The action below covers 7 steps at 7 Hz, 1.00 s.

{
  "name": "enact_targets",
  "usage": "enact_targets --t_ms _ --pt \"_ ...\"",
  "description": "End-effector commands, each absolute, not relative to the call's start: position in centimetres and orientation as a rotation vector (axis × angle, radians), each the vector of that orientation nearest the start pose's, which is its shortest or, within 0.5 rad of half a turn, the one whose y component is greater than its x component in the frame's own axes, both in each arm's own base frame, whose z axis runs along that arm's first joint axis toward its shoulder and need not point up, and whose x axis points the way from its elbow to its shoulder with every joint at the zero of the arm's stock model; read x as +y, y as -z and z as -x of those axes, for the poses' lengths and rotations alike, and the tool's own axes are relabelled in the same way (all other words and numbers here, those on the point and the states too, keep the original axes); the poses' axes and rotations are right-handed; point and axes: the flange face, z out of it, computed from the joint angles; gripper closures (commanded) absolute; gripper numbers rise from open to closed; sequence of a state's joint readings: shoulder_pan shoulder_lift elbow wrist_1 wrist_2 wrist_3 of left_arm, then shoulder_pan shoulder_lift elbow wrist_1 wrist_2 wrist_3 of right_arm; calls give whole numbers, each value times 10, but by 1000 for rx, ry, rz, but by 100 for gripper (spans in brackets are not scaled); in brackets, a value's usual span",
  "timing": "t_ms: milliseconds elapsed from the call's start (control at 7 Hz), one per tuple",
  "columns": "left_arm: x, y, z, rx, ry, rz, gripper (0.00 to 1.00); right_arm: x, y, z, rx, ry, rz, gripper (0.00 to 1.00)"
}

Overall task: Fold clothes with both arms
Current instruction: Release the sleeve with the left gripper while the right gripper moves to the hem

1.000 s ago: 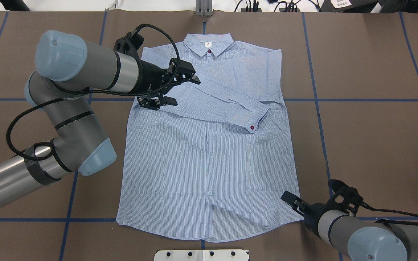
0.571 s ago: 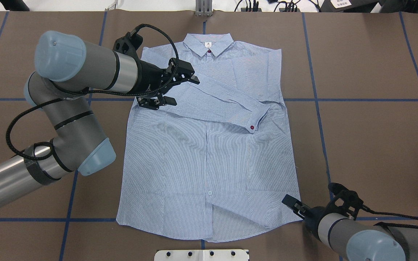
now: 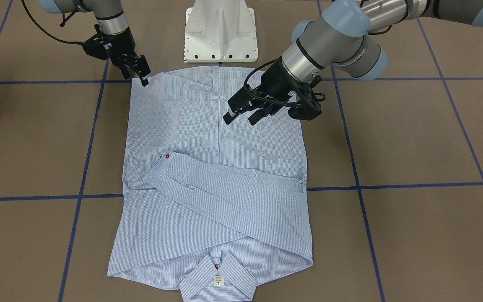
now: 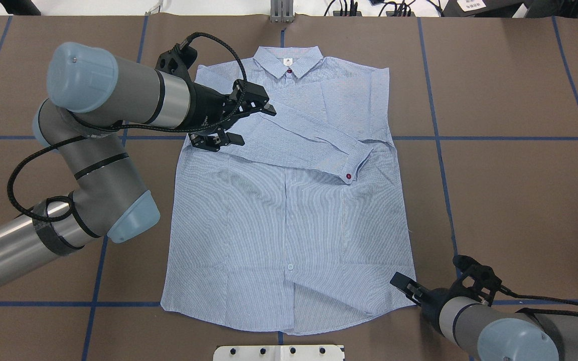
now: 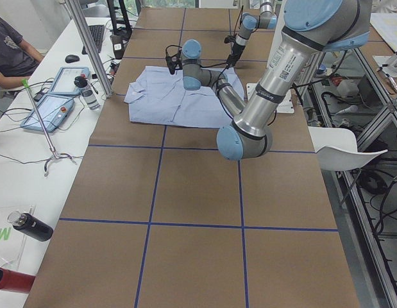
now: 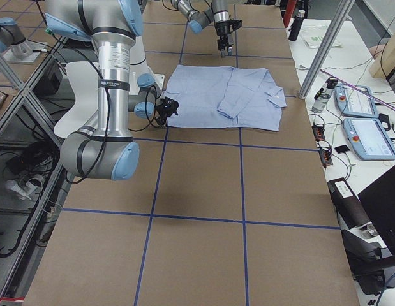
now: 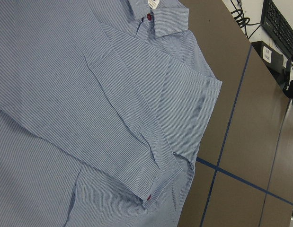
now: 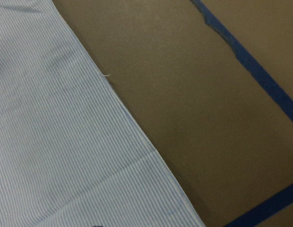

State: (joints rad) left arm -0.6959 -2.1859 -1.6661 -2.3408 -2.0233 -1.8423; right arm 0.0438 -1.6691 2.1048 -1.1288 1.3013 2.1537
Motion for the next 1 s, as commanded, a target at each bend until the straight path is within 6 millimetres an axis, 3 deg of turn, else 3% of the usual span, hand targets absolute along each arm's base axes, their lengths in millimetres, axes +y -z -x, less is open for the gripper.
enact_targets --t_ms 0,429,714,857 --pt "-480 -162 -434 1506 446 51 6 -178 -406 445 -921 -695 2 10" --pt "-479 -163 -434 1505 445 53 6 -176 -407 447 -916 -685 21 18" --pt "-480 -163 -434 1505 446 52 6 -176 -409 447 -913 -687 23 52" --pt "-480 -163 -434 1505 446 52 6 -177 -407 447 -916 -695 27 75"
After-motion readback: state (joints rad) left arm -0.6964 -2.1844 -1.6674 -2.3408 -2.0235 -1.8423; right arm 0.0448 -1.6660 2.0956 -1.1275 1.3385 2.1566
